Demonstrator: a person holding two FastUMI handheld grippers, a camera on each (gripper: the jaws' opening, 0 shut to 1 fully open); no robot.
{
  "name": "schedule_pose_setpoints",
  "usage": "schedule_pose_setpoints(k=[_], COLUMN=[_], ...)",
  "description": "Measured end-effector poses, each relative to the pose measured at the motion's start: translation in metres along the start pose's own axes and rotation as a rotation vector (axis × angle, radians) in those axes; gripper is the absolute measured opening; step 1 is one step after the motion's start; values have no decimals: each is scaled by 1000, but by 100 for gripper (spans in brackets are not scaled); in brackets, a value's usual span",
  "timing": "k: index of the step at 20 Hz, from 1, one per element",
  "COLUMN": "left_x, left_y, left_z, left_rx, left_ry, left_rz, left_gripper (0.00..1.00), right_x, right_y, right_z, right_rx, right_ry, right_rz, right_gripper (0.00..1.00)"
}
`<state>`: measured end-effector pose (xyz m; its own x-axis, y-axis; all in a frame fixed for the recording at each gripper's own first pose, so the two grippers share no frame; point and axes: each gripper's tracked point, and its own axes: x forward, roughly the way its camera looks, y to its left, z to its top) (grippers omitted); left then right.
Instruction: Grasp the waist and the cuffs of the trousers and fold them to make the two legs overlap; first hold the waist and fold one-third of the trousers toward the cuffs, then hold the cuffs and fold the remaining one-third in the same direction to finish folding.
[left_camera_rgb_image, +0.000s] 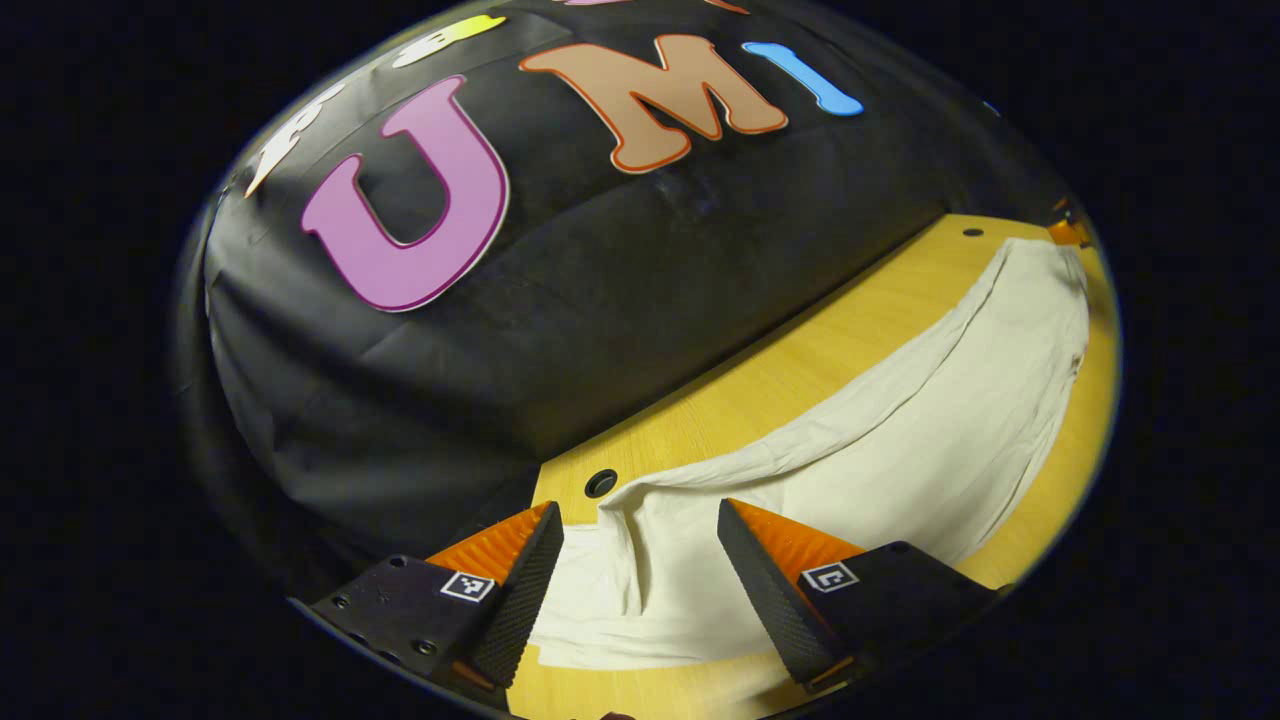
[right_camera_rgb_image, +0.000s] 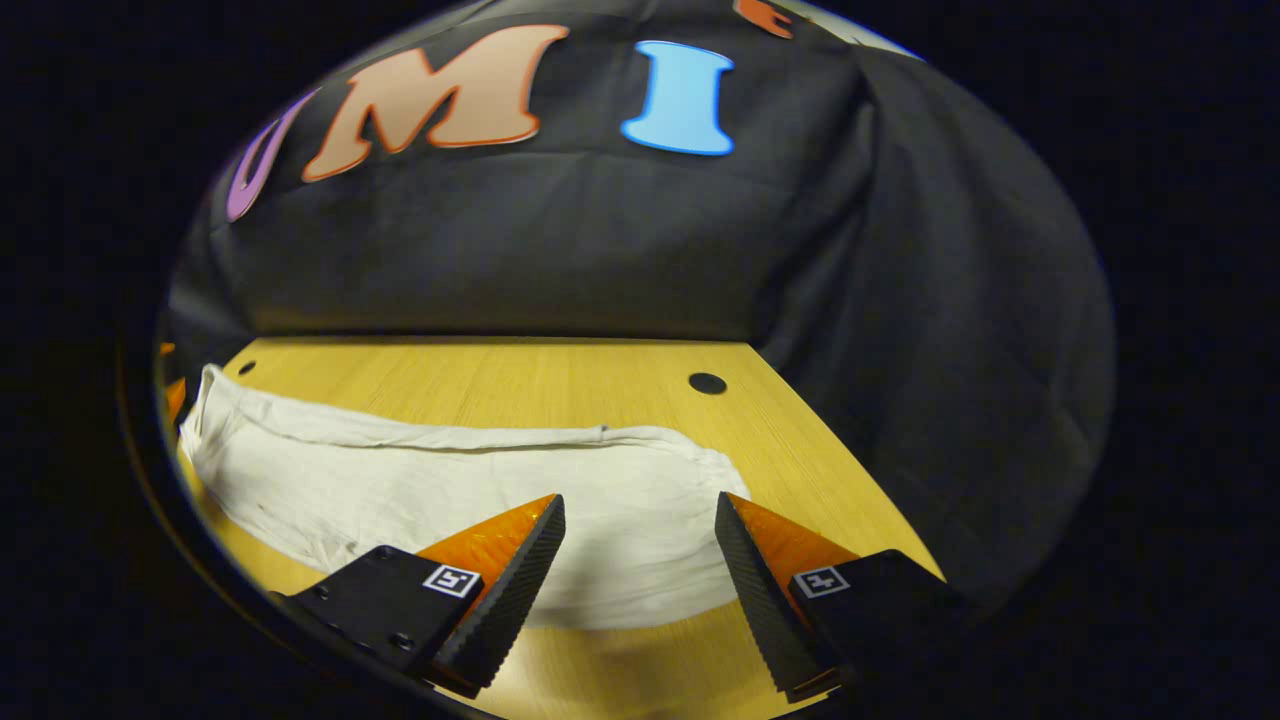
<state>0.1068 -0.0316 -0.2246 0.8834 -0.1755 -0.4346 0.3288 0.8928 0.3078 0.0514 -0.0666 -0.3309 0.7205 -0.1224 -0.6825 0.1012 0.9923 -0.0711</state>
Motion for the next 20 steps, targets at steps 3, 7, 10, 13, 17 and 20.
schedule_pose_setpoints(k=[3, 7, 10, 13, 17, 20], left_x=[-10, -22, -23, -26, -38, -39], left_y=[1, -3, 0, 2, 11, 12], left_z=[6, 20, 25, 28, 17, 15], left_rx=[-93, -202, -254, -259, -274, -286], left_ry=[-14, -15, -23, -19, -8, 2], left_rz=[11, -6, -14, -1, 19, 23], left_gripper=[95, 95, 95, 95, 96, 96], right_x=[-3, 8, 22, 25, 30, 30], right_y=[-28, -41, -35, -37, -48, -50], right_z=[-13, -41, -72, -83, -86, -84], right_rx=[95, 226, 355, 414, 408, 423], right_ry=[38, 122, 211, 244, 261, 274], right_rz=[-75, -95, -108, -146, -173, -146], right_gripper=[98, 100, 99, 98, 79, 43])
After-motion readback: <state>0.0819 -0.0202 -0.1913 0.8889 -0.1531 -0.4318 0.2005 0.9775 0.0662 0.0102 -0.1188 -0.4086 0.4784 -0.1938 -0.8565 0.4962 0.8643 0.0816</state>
